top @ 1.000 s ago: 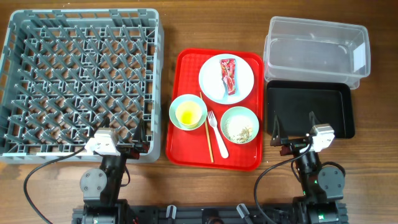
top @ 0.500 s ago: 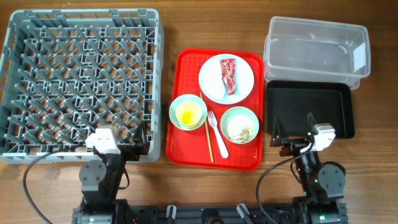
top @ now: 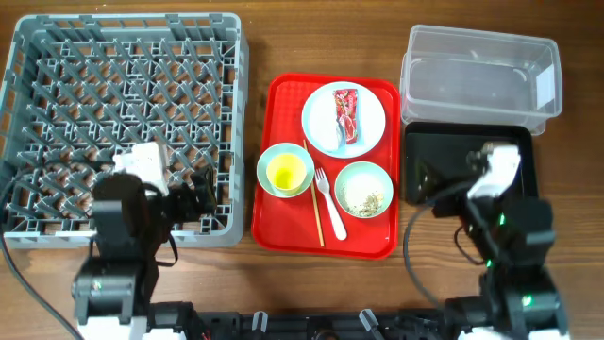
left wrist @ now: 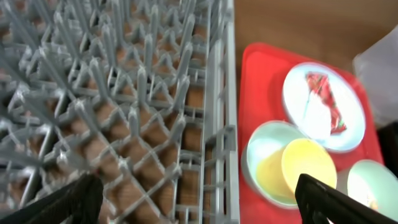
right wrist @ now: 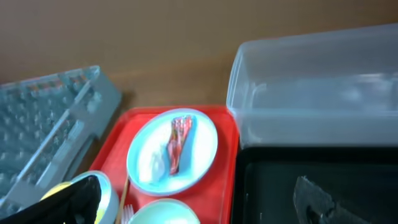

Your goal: Sort waste into correct bins and load items into the dishwasher rack

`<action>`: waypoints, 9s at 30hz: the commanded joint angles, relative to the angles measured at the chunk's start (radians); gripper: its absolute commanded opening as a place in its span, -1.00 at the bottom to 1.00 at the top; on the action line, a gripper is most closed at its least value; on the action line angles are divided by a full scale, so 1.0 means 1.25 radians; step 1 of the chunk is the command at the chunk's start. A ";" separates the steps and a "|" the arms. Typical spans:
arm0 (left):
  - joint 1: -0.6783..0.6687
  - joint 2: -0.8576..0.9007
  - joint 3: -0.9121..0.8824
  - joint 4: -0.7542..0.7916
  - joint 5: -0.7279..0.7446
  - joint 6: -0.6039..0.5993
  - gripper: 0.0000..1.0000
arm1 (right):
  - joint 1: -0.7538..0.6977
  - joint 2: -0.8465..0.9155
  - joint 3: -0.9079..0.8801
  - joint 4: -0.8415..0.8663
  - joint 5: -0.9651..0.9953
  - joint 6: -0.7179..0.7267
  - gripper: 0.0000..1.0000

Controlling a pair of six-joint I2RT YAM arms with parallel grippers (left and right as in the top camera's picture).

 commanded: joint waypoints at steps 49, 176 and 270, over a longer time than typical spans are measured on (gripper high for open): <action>0.003 0.085 0.063 -0.052 0.012 -0.007 1.00 | 0.318 1.101 0.638 -0.243 0.054 0.258 0.57; 0.003 0.085 0.063 -0.081 0.012 -0.007 1.00 | 0.346 0.612 0.477 -0.514 0.055 0.167 0.55; 0.003 0.084 0.063 -0.093 0.012 -0.007 1.00 | -0.515 0.900 0.262 0.122 -1.171 0.656 -0.91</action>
